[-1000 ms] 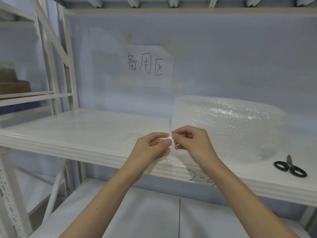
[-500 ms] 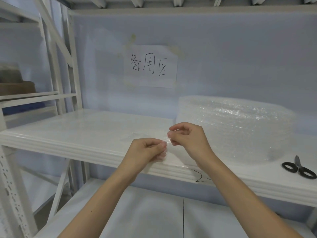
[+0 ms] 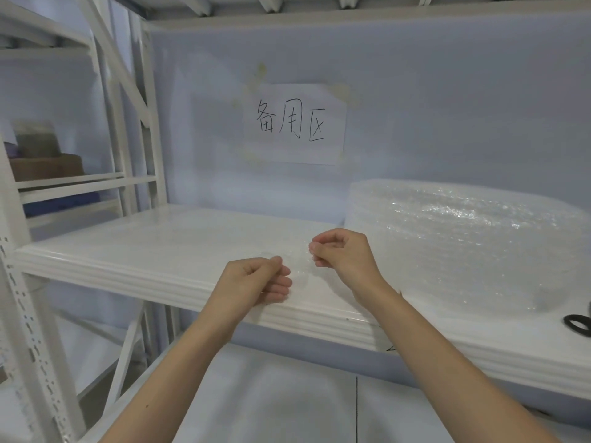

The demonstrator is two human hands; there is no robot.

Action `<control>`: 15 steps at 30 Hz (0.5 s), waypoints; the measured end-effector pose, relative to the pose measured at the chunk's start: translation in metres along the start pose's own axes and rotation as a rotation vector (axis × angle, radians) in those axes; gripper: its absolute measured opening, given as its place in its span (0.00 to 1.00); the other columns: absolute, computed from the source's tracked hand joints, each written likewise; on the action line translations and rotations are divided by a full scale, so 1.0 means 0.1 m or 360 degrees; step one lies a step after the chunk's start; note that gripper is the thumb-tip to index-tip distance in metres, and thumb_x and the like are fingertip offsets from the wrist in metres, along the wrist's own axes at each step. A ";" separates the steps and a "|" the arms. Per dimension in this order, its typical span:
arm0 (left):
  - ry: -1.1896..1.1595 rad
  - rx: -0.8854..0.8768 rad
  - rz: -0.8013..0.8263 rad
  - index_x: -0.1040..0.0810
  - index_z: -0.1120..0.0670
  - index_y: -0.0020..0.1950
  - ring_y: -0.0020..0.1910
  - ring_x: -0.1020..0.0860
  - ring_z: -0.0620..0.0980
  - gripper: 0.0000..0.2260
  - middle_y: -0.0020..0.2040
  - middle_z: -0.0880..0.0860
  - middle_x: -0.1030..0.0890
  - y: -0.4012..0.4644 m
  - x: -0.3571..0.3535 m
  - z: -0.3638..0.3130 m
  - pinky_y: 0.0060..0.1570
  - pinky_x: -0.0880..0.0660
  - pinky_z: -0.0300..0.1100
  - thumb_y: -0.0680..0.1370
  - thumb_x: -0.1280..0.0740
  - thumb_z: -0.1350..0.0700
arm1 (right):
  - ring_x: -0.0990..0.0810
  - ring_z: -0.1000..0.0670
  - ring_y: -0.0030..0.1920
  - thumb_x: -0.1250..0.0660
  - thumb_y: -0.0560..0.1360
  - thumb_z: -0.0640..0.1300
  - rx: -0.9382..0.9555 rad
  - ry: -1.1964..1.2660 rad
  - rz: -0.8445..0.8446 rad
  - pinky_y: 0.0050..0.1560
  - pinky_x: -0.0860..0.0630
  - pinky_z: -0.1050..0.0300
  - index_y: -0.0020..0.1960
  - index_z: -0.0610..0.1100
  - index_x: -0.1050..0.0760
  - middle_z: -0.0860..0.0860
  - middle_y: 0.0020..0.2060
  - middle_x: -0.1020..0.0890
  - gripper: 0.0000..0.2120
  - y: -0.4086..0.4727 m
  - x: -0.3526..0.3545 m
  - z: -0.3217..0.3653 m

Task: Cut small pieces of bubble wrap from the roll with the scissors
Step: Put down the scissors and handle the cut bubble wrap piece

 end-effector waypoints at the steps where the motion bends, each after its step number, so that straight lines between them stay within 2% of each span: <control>1: -0.0016 0.0010 -0.0032 0.16 0.63 0.44 0.35 0.16 0.52 0.13 0.35 0.57 0.15 0.00 0.05 0.01 0.39 0.18 0.40 0.81 0.35 0.56 | 0.18 0.48 0.34 0.27 0.70 0.36 -0.0014 -0.0061 0.0003 0.44 0.17 0.54 0.43 0.37 0.19 0.44 0.35 0.16 0.03 0.05 -0.03 -0.04; 3: -0.0038 0.0033 -0.0055 0.16 0.63 0.45 0.35 0.16 0.53 0.13 0.36 0.58 0.14 0.00 0.14 0.02 0.39 0.18 0.40 0.81 0.37 0.57 | 0.19 0.48 0.32 0.27 0.70 0.37 -0.0039 -0.0166 -0.0016 0.43 0.19 0.54 0.43 0.37 0.19 0.43 0.34 0.17 0.03 0.11 -0.08 -0.12; 6: -0.0015 0.0045 0.0000 0.16 0.62 0.48 0.37 0.17 0.55 0.12 0.38 0.59 0.14 -0.01 0.18 0.04 0.43 0.17 0.44 0.81 0.39 0.59 | 0.22 0.50 0.29 0.28 0.70 0.38 -0.0049 -0.0384 -0.0074 0.35 0.24 0.58 0.42 0.39 0.19 0.44 0.32 0.17 0.03 0.19 -0.14 -0.20; 11: 0.0008 0.0036 0.0023 0.16 0.62 0.49 0.37 0.17 0.54 0.12 0.39 0.59 0.14 -0.01 0.20 0.05 0.46 0.17 0.46 0.81 0.39 0.60 | 0.23 0.52 0.30 0.29 0.71 0.39 0.0050 -0.0752 0.0016 0.27 0.31 0.67 0.42 0.41 0.21 0.45 0.37 0.18 0.02 0.28 -0.26 -0.25; 13: 0.0011 0.0038 0.0021 0.16 0.61 0.49 0.37 0.17 0.54 0.13 0.39 0.59 0.14 -0.02 0.20 0.05 0.44 0.17 0.44 0.81 0.39 0.60 | 0.23 0.51 0.33 0.31 0.72 0.40 0.0076 -0.0839 0.0037 0.28 0.31 0.66 0.42 0.41 0.21 0.46 0.39 0.18 0.02 0.29 -0.28 -0.27; 15: 0.0012 0.0044 0.0022 0.16 0.61 0.49 0.37 0.17 0.53 0.13 0.39 0.59 0.14 -0.03 0.20 0.06 0.42 0.18 0.42 0.81 0.39 0.60 | 0.21 0.49 0.40 0.33 0.74 0.40 0.0124 -0.0915 0.0052 0.34 0.29 0.64 0.44 0.41 0.20 0.47 0.43 0.18 0.04 0.29 -0.30 -0.28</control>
Point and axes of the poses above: each hand's wrist, its own y-axis towards the middle knuckle, its own x-axis out of the back of the hand, z = x × y, the point moved 7 cm from there along y, towards the middle knuckle
